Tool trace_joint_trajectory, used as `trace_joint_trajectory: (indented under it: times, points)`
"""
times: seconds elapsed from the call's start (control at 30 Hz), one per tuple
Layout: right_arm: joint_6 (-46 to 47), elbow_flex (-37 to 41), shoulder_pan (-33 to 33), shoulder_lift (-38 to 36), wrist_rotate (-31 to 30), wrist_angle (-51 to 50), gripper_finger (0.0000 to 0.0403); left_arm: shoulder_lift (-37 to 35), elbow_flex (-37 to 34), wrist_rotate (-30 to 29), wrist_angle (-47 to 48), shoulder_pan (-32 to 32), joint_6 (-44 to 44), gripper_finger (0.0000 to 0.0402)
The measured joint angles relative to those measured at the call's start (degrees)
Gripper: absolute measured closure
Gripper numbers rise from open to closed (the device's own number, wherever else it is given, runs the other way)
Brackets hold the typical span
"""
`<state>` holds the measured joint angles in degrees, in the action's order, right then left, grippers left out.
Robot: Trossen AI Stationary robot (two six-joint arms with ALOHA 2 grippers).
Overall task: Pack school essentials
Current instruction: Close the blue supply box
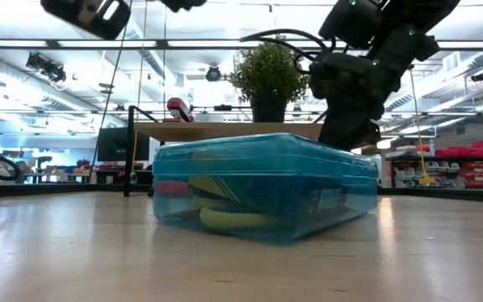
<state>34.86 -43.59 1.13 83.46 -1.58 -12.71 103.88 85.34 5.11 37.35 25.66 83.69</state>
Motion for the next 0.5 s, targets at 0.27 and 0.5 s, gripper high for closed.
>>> trace_joint_trajectory:
  times: [0.27, 0.5]
  points:
    - [-0.3, 0.0, 4.2, 0.0, 3.4, 6.4, 0.0242, 4.9, 0.0, 0.0, -2.6, -1.0, -0.8, 0.0383]
    - [-1.7, 0.0, 10.1, 0.0, -1.8, 7.1, 0.0242, 8.1, 0.0, 0.0, -4.4, -2.0, -3.9, 0.0372]
